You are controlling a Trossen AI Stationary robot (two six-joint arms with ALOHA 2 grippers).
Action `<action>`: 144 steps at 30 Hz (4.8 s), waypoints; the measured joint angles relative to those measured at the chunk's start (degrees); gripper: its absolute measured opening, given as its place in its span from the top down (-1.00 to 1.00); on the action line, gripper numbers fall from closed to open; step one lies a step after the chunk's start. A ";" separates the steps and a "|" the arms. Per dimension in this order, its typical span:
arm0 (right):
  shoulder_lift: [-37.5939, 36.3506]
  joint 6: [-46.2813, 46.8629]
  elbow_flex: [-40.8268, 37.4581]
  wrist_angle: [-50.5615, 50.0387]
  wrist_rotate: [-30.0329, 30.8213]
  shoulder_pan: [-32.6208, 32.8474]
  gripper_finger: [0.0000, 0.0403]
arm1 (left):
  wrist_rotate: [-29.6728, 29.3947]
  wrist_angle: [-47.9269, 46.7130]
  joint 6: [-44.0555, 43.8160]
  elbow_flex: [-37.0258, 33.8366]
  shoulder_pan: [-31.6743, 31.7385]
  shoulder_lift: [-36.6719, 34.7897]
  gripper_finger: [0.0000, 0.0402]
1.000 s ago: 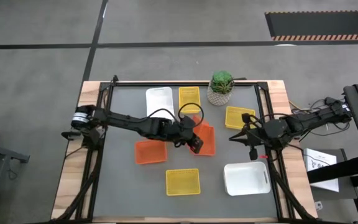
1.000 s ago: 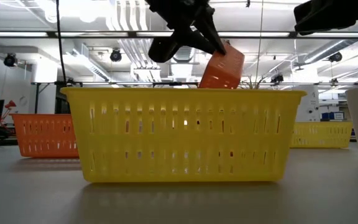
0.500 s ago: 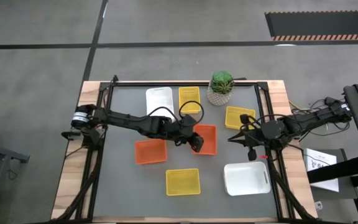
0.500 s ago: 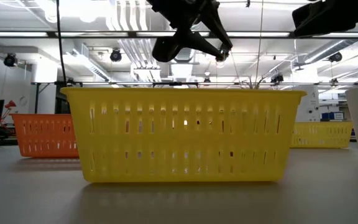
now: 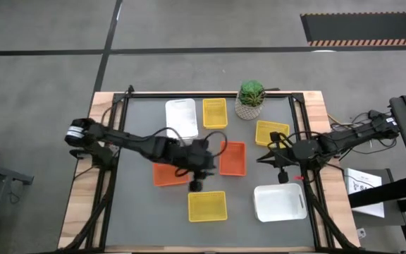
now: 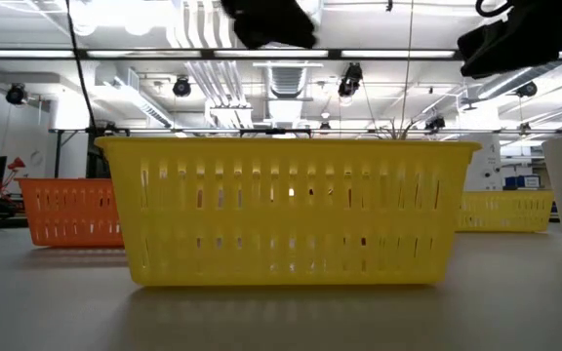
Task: Stack baskets by color
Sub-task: Stack the bottom yellow bin on top of the top right yellow bin
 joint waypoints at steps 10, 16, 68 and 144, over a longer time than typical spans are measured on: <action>5.20 15.16 -1.45 7.74 3.45 0.00 0.96 | -8.44 3.03 2.43 -17.01 -1.09 -15.90 0.51; 11.31 17.26 2.97 8.08 4.76 -0.02 0.96 | -21.20 20.36 6.41 -29.93 -0.87 -25.54 0.51; 62.72 25.44 60.81 -36.99 -13.40 -1.03 0.25 | -37.11 49.12 50.93 -50.21 -1.35 -47.98 0.51; 80.10 22.49 96.13 -67.47 6.41 8.25 0.94 | -35.03 51.10 47.28 -50.38 -12.17 -47.74 0.51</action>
